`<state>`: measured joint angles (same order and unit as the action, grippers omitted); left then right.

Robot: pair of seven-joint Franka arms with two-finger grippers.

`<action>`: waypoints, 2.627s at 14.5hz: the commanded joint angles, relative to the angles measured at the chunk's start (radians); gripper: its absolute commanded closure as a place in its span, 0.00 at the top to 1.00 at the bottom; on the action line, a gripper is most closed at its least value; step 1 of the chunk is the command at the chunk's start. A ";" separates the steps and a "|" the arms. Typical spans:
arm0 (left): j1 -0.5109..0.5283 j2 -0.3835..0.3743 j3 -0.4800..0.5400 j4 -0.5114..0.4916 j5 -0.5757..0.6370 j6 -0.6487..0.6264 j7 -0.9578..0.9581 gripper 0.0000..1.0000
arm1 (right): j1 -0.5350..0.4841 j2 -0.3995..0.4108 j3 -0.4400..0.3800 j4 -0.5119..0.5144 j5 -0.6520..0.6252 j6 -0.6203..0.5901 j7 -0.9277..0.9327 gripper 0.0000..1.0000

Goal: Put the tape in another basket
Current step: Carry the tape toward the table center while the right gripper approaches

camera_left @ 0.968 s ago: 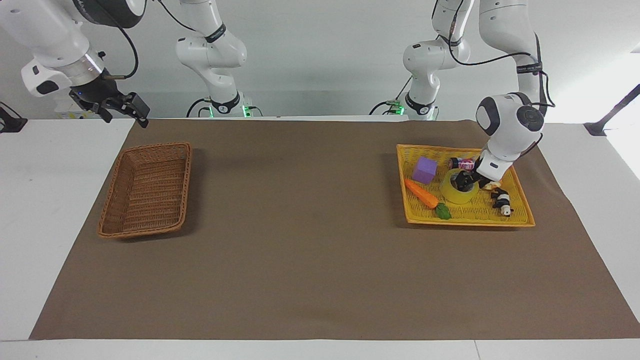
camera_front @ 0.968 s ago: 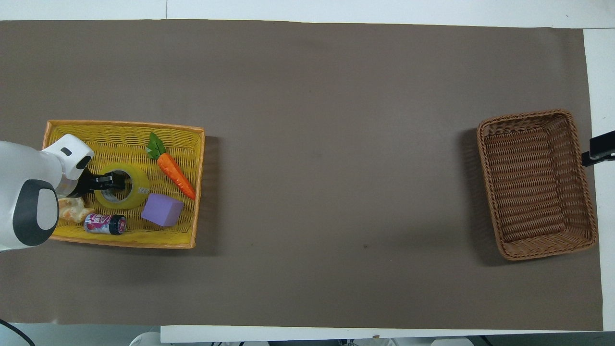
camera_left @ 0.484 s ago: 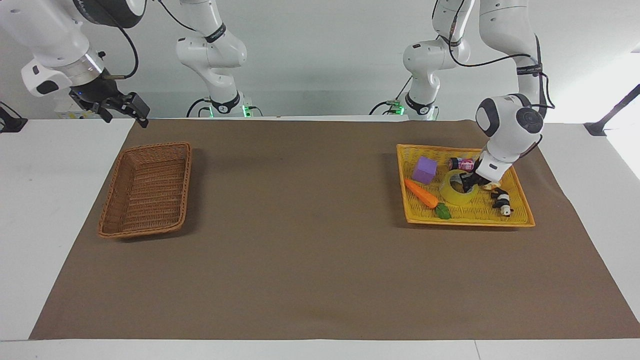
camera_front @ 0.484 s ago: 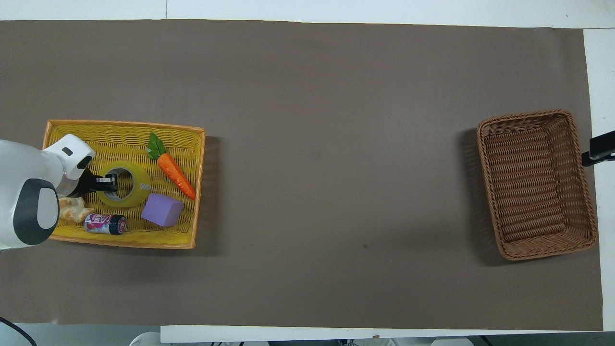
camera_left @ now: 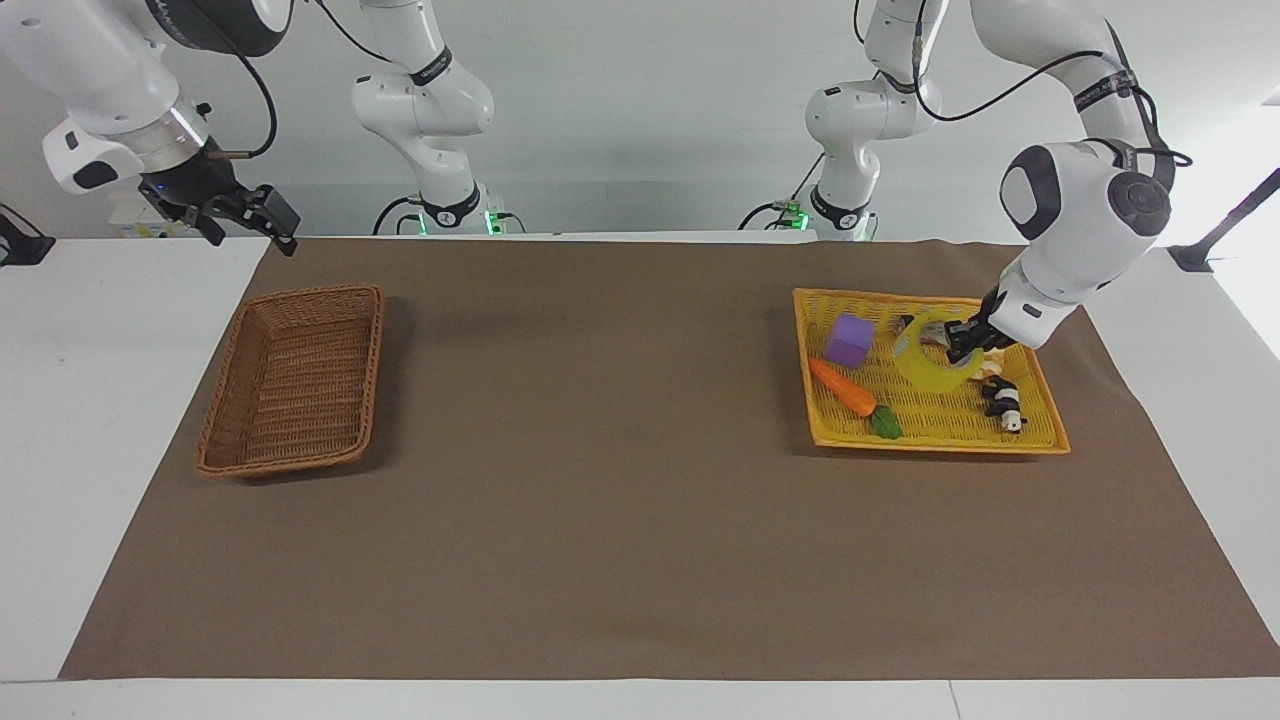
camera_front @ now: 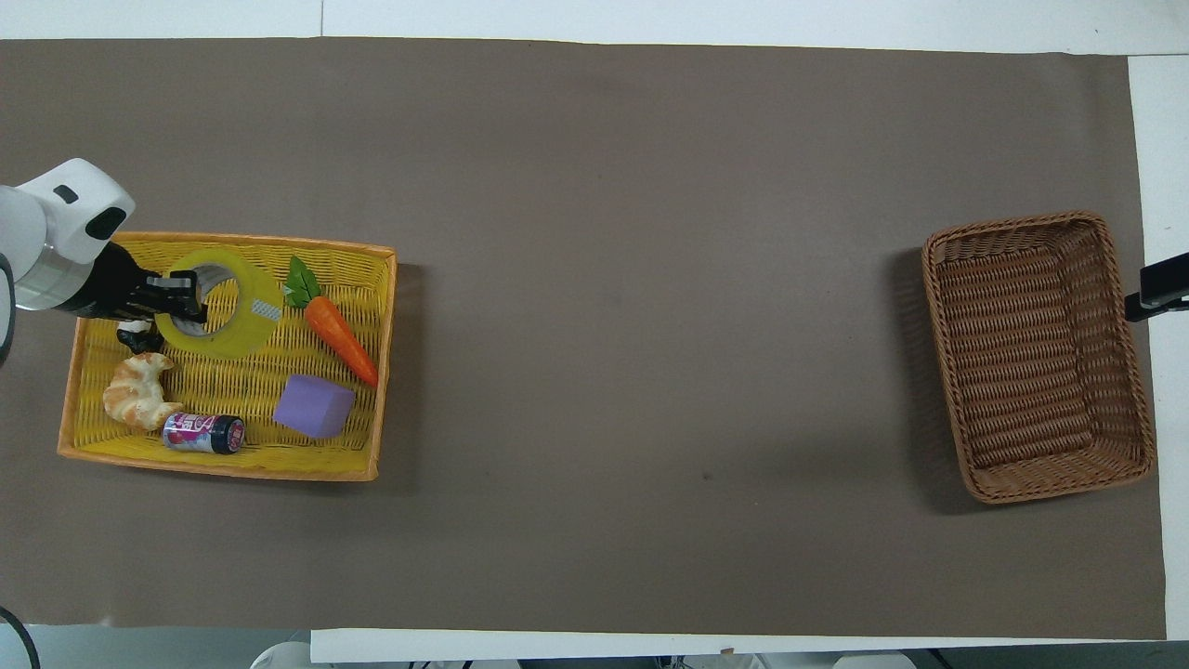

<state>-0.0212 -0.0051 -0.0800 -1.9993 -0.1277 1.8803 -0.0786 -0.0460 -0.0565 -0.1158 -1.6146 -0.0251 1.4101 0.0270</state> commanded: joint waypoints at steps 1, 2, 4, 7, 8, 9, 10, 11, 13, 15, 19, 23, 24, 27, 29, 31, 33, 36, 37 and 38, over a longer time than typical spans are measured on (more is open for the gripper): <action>-0.152 -0.013 0.008 0.008 -0.134 0.009 -0.151 0.00 | -0.003 -0.014 0.001 -0.013 0.001 -0.006 -0.018 0.99; -0.207 -0.013 0.008 0.008 -0.209 0.054 -0.165 0.00 | -0.003 -0.014 0.001 -0.011 0.001 -0.006 -0.018 0.99; -0.337 -0.013 0.008 0.008 -0.302 0.135 -0.212 0.00 | -0.003 -0.014 0.001 -0.011 0.001 -0.006 -0.018 0.99; -0.474 -0.009 0.005 0.025 -0.312 0.203 -0.332 0.00 | -0.003 -0.014 -0.001 -0.011 0.001 -0.006 -0.018 0.99; -0.502 -0.012 -0.001 0.028 -0.349 0.191 -0.337 0.00 | -0.003 -0.014 0.001 -0.011 0.001 -0.006 -0.018 0.99; -0.522 -0.013 -0.001 0.030 -0.387 0.168 -0.334 0.00 | -0.003 -0.014 0.001 -0.011 0.001 -0.006 -0.018 0.99; -0.534 -0.013 -0.001 0.036 -0.413 0.168 -0.332 0.00 | -0.003 -0.014 -0.001 -0.011 0.001 -0.006 -0.018 0.99; -0.543 -0.009 -0.001 0.051 -0.441 0.181 -0.329 0.00 | -0.003 -0.014 0.001 -0.013 0.001 -0.006 -0.018 0.99; -0.557 0.002 0.000 0.076 -0.457 0.200 -0.331 0.00 | -0.003 -0.014 -0.001 -0.013 0.001 -0.006 -0.018 0.99; -0.559 0.002 0.002 0.088 -0.443 0.178 -0.325 0.00 | -0.003 -0.014 0.001 -0.013 0.001 -0.006 -0.018 0.99; -0.534 -0.001 0.006 0.080 -0.409 0.155 -0.212 0.00 | -0.003 -0.014 0.002 -0.011 0.007 0.000 -0.019 0.99; -0.471 0.033 0.008 0.194 -0.417 0.076 -0.165 0.00 | 0.055 -0.017 0.024 -0.013 0.083 -0.025 -0.125 0.99; -0.471 0.025 0.009 0.195 -0.415 0.054 -0.167 0.00 | 0.060 -0.019 0.024 -0.024 0.130 -0.022 -0.142 0.99; -0.430 0.007 0.011 0.200 -0.414 0.030 -0.156 0.00 | 0.099 -0.029 0.036 -0.066 0.342 0.083 -0.134 0.99; -0.428 0.010 0.014 0.223 -0.417 0.043 -0.155 0.00 | 0.138 -0.019 0.036 -0.076 0.484 0.145 -0.131 0.99; -0.428 0.016 0.013 0.226 -0.421 0.088 -0.161 0.00 | 0.170 -0.020 0.036 -0.134 0.664 0.187 -0.096 0.99; -0.430 0.014 0.013 0.223 -0.421 0.092 -0.164 0.00 | 0.182 -0.023 0.038 -0.192 0.852 0.220 -0.064 0.99; -0.434 0.013 0.013 0.220 -0.420 0.095 -0.164 0.00 | 0.262 -0.014 0.039 -0.205 0.979 0.410 0.001 0.99; -0.436 0.013 0.013 0.220 -0.420 0.097 -0.164 0.00 | 0.311 -0.010 0.039 -0.208 0.988 0.484 0.002 0.99; -0.433 0.011 0.013 0.215 -0.420 0.105 -0.162 0.00 | 0.343 -0.006 0.041 -0.214 1.005 0.531 0.002 0.99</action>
<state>-0.4524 0.0075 -0.0684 -1.7921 -0.5510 1.9686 -0.2425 0.2307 -0.0538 -0.0758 -1.8039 0.9432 1.8435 0.0071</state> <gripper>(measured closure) 0.780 0.004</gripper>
